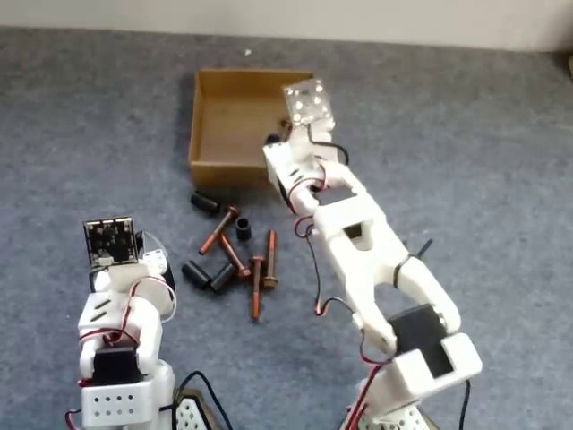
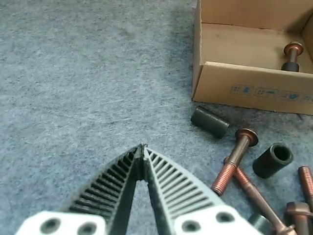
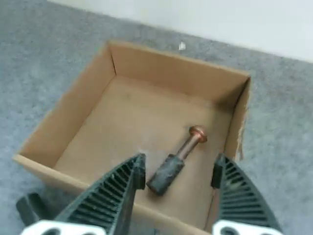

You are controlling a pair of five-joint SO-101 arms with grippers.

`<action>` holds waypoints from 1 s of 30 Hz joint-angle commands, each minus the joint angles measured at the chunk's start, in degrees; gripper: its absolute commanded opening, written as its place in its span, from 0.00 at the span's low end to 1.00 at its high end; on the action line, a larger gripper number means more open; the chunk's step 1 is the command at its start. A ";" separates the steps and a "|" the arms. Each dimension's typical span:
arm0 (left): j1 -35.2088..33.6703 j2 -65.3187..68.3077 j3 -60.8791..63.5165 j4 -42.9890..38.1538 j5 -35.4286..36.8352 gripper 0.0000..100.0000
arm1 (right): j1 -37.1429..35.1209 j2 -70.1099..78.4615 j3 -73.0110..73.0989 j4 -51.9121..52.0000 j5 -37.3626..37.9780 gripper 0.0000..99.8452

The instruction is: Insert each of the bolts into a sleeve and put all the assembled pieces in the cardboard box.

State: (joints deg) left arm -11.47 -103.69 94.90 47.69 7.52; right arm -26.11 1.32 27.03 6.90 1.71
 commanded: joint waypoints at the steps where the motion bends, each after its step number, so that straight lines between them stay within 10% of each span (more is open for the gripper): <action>1: -0.75 -0.40 -0.22 -1.23 -0.97 0.01 | -0.40 -9.27 -3.12 2.51 -0.18 0.21; 21: -1.01 -0.40 -0.22 -1.23 -0.97 0.01 | 4.44 2.59 -3.03 5.85 -0.53 0.08; 30: -1.01 -0.40 -0.22 -1.23 -0.97 0.01 | 4.44 0.66 -3.47 24.92 -0.18 0.08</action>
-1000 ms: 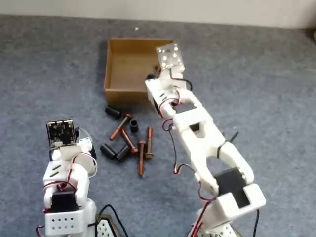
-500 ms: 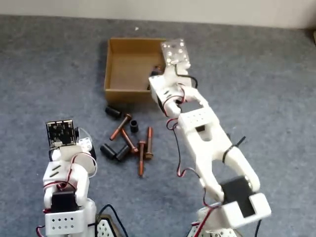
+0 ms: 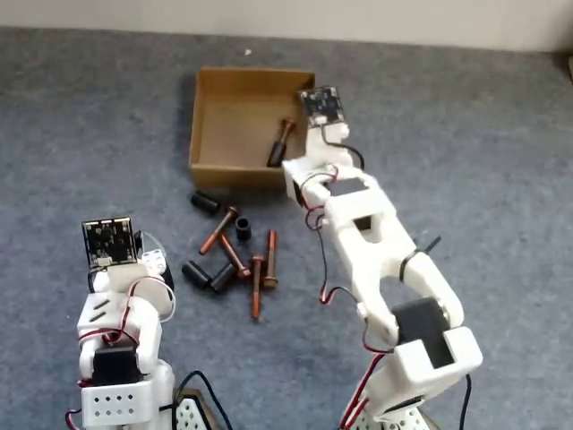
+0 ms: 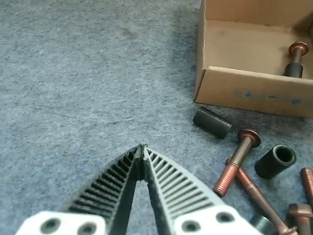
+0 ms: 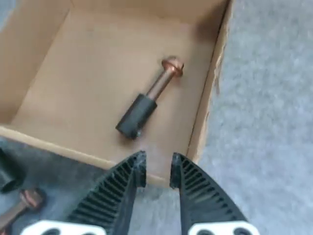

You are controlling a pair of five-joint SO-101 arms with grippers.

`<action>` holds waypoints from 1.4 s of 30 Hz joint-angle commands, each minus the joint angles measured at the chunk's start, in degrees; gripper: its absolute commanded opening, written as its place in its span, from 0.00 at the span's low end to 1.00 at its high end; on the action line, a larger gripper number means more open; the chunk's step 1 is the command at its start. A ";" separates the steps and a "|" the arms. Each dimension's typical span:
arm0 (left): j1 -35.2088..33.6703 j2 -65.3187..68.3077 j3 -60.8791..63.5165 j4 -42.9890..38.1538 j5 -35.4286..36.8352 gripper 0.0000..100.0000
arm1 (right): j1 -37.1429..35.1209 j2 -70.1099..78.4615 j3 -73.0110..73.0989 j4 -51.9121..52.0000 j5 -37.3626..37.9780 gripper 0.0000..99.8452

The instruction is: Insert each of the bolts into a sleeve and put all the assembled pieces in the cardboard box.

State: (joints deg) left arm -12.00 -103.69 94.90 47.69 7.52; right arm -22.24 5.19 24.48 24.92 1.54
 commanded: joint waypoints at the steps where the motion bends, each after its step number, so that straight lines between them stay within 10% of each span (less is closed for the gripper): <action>1: -0.48 -0.40 -0.22 -1.23 -0.97 0.01 | 0.57 -4.44 -0.92 9.10 0.00 0.08; 23: -0.57 -0.40 -0.22 -1.23 -1.05 0.01 | -17.80 -25.10 0.48 27.65 -0.26 0.21; 42: -0.57 -0.40 -0.22 -1.23 -1.05 0.01 | -22.64 -4.44 1.98 14.20 -0.35 0.22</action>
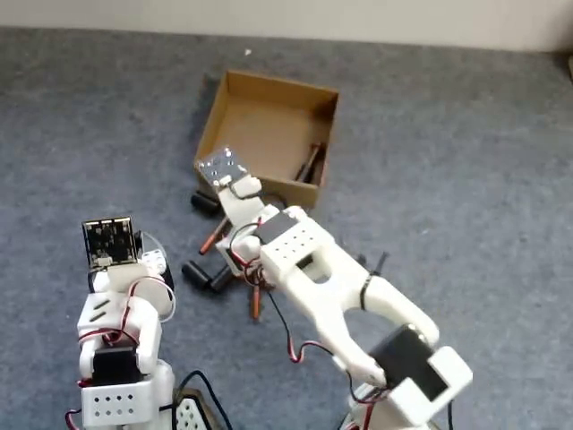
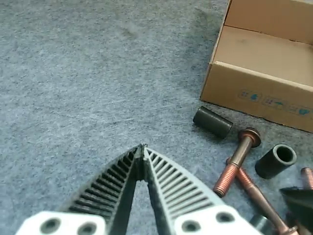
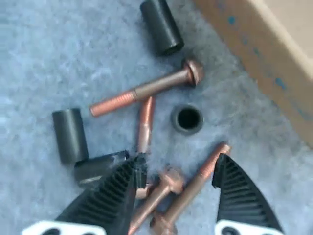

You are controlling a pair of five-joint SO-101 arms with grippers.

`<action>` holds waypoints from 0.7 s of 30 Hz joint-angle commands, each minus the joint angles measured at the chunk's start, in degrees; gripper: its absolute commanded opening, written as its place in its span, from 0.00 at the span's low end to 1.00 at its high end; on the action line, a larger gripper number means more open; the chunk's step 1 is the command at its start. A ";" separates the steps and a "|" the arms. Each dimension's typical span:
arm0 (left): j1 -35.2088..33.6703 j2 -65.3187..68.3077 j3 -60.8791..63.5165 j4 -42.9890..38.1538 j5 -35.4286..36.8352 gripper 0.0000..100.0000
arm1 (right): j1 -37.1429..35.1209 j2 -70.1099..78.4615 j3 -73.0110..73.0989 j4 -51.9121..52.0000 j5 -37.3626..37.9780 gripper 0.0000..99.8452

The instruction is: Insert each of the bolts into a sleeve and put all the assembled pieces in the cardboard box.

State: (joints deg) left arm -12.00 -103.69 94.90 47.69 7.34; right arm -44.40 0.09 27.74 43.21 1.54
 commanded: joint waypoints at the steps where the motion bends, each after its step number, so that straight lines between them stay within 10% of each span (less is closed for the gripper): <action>1: -0.57 -0.40 -0.22 -1.23 -0.88 0.01 | -0.48 1.36 -1.27 -5.05 -0.26 0.22; 21: -0.57 -0.40 -0.22 -1.23 -0.88 0.01 | 1.71 1.89 -0.84 -9.10 5.63 0.01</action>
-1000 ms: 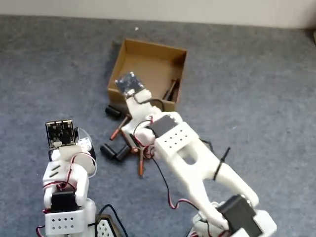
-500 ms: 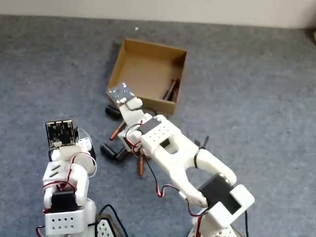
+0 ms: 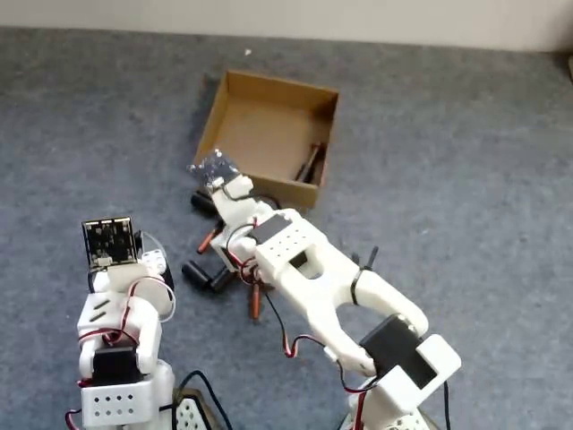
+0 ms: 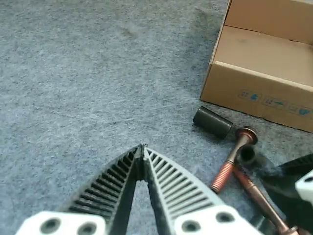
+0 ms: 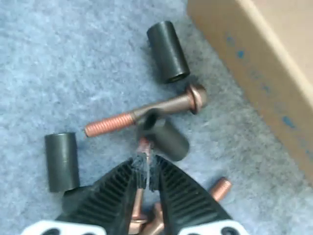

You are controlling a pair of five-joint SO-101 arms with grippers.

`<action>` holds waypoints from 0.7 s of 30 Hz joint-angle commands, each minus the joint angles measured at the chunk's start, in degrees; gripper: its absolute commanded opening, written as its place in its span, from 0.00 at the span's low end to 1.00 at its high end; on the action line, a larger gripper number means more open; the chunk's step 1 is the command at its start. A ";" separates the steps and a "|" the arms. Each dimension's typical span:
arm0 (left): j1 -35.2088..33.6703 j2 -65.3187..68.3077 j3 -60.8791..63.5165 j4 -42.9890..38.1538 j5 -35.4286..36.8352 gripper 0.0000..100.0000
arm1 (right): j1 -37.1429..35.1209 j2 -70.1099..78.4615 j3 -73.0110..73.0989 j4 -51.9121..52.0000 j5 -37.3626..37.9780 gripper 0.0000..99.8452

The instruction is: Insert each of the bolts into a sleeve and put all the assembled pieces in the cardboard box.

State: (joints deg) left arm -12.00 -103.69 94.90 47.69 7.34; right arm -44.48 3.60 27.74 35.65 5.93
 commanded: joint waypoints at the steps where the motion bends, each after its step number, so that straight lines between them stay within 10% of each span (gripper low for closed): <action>1: -0.57 -0.40 -0.22 -1.23 -0.88 0.01 | 1.89 -2.86 -0.84 -1.54 1.32 0.01; 14: -0.57 -0.40 -0.22 -1.23 -0.88 0.01 | 4.00 -21.85 4.97 8.66 1.32 0.01; 21: -0.57 -0.40 -0.13 -1.23 -0.88 0.01 | 1.10 -12.97 2.07 8.40 1.41 0.20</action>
State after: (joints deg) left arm -12.00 -103.69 94.90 47.69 7.34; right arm -41.41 -10.90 33.27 44.00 6.73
